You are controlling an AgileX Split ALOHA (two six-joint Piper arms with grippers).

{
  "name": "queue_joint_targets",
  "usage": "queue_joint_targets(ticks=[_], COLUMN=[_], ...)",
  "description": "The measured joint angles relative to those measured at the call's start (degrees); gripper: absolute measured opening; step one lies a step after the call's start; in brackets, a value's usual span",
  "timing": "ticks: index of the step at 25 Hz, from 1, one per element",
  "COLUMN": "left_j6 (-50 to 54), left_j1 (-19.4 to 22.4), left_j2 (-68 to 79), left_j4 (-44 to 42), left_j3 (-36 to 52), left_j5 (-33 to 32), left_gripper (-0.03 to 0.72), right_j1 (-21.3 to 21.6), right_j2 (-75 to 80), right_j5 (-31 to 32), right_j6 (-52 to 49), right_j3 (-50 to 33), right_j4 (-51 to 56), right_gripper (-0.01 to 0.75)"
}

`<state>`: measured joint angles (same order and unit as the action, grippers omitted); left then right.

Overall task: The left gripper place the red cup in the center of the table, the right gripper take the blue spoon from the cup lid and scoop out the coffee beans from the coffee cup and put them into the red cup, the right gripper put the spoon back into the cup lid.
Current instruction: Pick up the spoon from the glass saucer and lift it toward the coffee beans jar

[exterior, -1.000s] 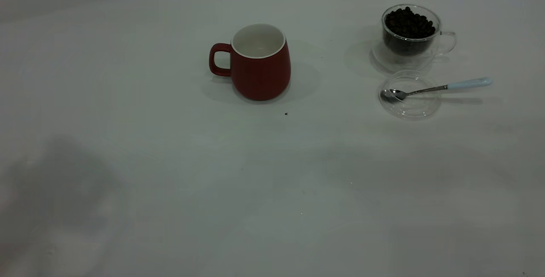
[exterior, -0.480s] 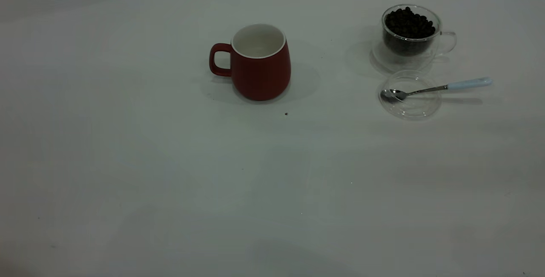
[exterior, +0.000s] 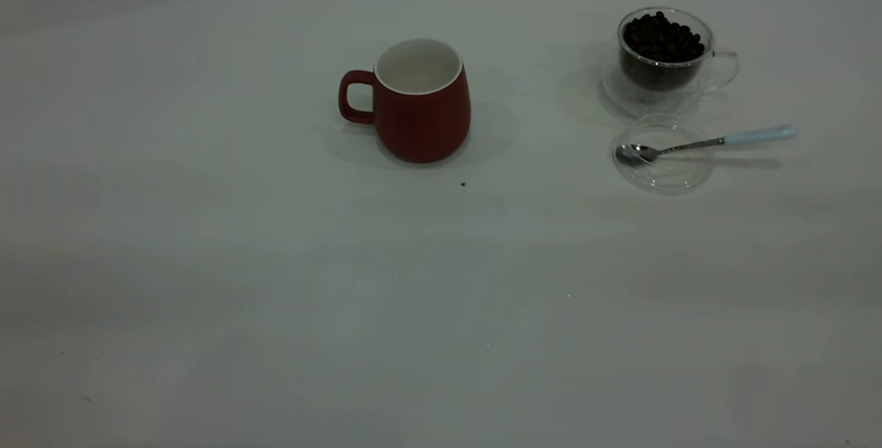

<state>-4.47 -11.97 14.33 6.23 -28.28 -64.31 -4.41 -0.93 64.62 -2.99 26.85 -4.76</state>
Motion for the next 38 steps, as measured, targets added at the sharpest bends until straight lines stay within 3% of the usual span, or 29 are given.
queue_joint_targets(ticks=[8,11,38], left_j6=[0.1,0.1,-3.9], left_j1=[13.5,16.0,16.4], left_j2=[-15.1,-15.5,-15.5], left_j4=[0.5,1.1,0.1], left_j3=[-0.1,-0.1,-0.1], left_j5=[-1.5,-1.9,-2.0], left_gripper=[0.587,0.587,0.587], right_j1=[0.0,0.0,0.0], right_j2=[0.0,0.0,0.0], right_j5=[0.0,0.0,0.0], right_j6=[0.0,0.0,0.0], right_j3=[0.0,0.0,0.0], right_j4=[0.0,0.0,0.0], right_gripper=[0.543,0.543,0.543])
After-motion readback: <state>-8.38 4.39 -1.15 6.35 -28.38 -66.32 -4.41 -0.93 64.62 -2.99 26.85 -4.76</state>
